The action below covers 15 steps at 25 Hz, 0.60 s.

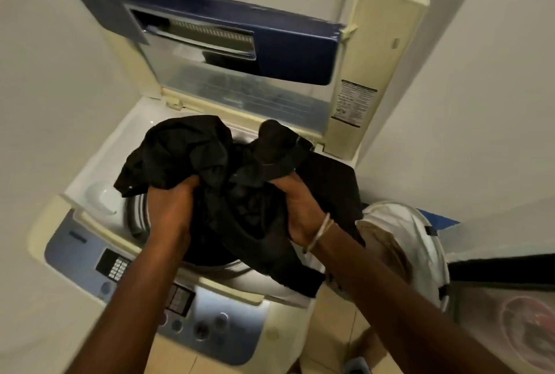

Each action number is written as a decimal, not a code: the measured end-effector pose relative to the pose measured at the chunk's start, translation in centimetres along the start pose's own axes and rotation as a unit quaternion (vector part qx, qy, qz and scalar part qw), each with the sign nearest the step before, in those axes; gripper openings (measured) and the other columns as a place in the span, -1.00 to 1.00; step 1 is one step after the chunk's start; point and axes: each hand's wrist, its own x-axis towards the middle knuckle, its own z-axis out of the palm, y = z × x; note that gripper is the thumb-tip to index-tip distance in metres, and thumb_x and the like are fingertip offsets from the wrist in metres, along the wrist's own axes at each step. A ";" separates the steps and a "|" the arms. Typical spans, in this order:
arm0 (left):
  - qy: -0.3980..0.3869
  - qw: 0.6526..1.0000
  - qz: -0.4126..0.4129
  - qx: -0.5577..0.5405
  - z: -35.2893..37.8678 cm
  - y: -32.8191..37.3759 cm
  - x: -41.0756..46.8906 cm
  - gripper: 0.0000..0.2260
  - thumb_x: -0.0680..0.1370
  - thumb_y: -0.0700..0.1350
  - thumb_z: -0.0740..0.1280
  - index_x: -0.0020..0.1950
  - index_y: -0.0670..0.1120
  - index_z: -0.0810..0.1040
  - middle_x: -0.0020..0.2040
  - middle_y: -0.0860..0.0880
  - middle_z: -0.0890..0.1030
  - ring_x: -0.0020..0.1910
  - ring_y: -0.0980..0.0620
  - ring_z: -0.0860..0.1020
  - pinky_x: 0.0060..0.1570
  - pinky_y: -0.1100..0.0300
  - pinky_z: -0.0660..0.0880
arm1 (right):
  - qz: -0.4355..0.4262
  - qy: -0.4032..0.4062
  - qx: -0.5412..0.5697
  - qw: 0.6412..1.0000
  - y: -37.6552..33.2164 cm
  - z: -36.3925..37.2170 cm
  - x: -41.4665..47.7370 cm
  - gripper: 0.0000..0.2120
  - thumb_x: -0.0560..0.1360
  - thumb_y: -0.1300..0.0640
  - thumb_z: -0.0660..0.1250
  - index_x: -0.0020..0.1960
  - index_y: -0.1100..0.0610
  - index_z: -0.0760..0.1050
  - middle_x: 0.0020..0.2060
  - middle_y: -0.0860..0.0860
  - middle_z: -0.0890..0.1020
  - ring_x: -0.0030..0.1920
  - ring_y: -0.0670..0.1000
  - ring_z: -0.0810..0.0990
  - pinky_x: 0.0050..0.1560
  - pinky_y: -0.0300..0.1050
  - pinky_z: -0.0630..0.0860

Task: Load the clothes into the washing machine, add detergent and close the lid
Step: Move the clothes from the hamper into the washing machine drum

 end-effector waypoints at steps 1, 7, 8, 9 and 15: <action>0.014 0.997 -0.010 0.079 -1.1 -1.3 2.1 -0.66 0.51 -0.14 0.40 0.28 0.03 0.56 0.16 0.03 0.65 0.08 0.06 0.61 0.04 0.22 0.46 | -0.016 0.021 -0.080 0.996 1.8 0.9 1.5 -0.57 0.48 0.22 0.41 0.34 0.17 0.45 0.16 0.19 0.65 0.20 0.17 0.62 0.29 0.13 0.52; -0.284 0.845 -0.058 0.450 -2.3 -7.6 7.5 -0.53 0.43 -0.10 0.51 0.33 -0.09 0.55 0.21 -0.14 0.63 0.16 -0.10 0.59 0.20 0.07 0.51 | 0.152 -0.055 -0.687 0.709 10.7 -0.9 12.1 -0.29 0.46 -0.06 0.39 0.54 0.00 0.23 0.43 0.22 0.38 0.38 0.25 0.41 0.42 0.09 0.37; -0.312 0.801 -0.040 0.510 -2.1 -8.2 7.4 -0.60 0.47 -0.10 0.48 0.30 -0.08 0.57 0.20 -0.14 0.63 0.17 -0.10 0.59 0.19 0.08 0.51 | 0.207 -0.141 -0.745 0.618 11.1 -1.8 12.2 -0.43 0.53 -0.08 0.31 0.49 0.08 0.33 0.39 0.22 0.44 0.35 0.25 0.45 0.40 0.08 0.39; -0.322 0.773 -0.026 0.546 -2.0 -8.6 7.4 -0.63 0.51 -0.12 0.44 0.31 -0.08 0.56 0.21 -0.14 0.63 0.18 -0.11 0.59 0.19 0.09 0.51 | 0.249 -0.196 -0.779 0.541 11.2 -2.1 11.7 -0.55 0.59 -0.02 0.24 0.42 0.16 0.42 0.33 0.22 0.51 0.32 0.24 0.49 0.36 0.06 0.42; -0.326 0.787 0.108 0.512 0.1 -9.1 6.5 -0.65 0.47 -0.27 0.36 0.25 -0.11 0.57 0.15 -0.15 0.66 0.15 -0.14 0.61 0.15 0.03 0.53 | 0.059 -0.123 -0.803 0.580 5.8 -1.8 5.1 -0.72 0.56 0.09 0.25 0.25 0.05 0.55 0.12 0.09 0.64 0.13 0.15 0.61 0.15 0.01 0.57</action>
